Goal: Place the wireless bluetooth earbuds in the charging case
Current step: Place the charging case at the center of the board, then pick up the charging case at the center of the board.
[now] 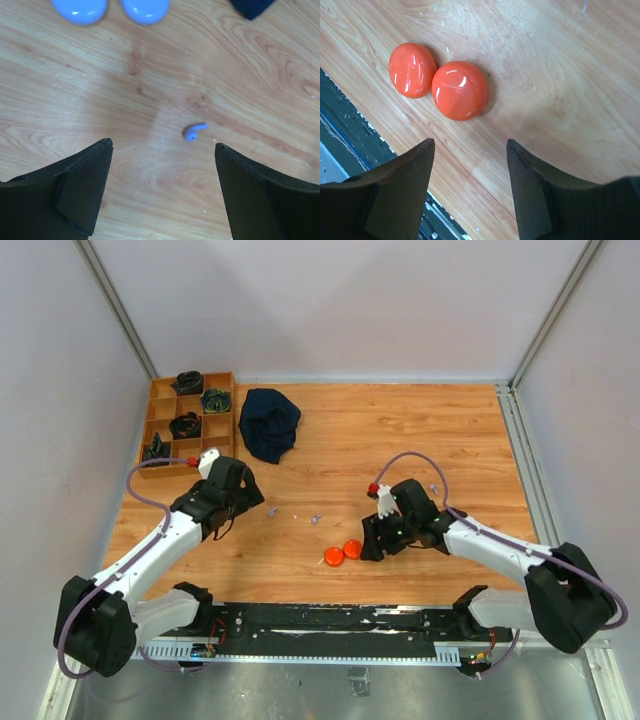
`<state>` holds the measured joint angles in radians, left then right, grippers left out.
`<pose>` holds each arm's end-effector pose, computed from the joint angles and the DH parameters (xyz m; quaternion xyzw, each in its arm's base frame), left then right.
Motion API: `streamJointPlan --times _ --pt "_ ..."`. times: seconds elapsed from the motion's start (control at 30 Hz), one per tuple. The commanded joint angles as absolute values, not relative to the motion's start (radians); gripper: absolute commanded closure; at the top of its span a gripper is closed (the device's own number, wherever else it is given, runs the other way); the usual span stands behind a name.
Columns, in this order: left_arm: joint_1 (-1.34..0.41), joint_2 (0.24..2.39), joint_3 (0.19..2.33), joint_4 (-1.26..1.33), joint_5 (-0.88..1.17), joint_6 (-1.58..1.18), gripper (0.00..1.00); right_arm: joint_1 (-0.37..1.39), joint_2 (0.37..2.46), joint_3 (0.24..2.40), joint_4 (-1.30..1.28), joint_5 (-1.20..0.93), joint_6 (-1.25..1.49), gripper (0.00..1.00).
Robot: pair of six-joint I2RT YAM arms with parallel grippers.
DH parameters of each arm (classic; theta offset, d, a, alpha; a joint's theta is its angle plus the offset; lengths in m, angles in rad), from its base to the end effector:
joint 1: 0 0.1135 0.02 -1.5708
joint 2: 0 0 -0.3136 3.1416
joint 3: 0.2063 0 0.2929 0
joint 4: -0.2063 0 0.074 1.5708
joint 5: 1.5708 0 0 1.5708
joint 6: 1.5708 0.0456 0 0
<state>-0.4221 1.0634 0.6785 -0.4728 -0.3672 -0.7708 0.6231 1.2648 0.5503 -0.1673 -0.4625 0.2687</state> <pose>0.2184 -0.0802 0.2474 -0.2226 0.8963 -0.0512 0.3800 0.1947 0.1650 0.1814 -0.2377 0.8882 0.3364 0.2036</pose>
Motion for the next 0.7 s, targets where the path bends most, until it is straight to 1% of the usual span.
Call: streamJointPlan --times 0.0,0.13,0.27,0.43,0.67 --pt "-0.335 1.096 0.704 -0.448 -0.407 -0.802 0.12 0.598 1.153 0.536 -0.249 -0.359 0.228 0.36" --pt "-0.228 1.151 0.723 -0.424 -0.421 -0.786 0.12 0.599 1.069 0.537 -0.268 -0.319 0.199 0.28" --pt "-0.143 1.243 0.755 -0.37 -0.424 -0.763 0.13 0.598 0.982 0.515 -0.231 -0.3 0.179 0.2" --pt "-0.102 1.365 0.803 -0.292 -0.441 -0.727 0.14 0.598 0.868 0.466 -0.181 -0.262 0.156 0.11" --pt "-0.042 1.516 0.856 -0.216 -0.414 -0.712 0.17 0.598 0.757 0.421 -0.156 -0.255 0.144 0.04"
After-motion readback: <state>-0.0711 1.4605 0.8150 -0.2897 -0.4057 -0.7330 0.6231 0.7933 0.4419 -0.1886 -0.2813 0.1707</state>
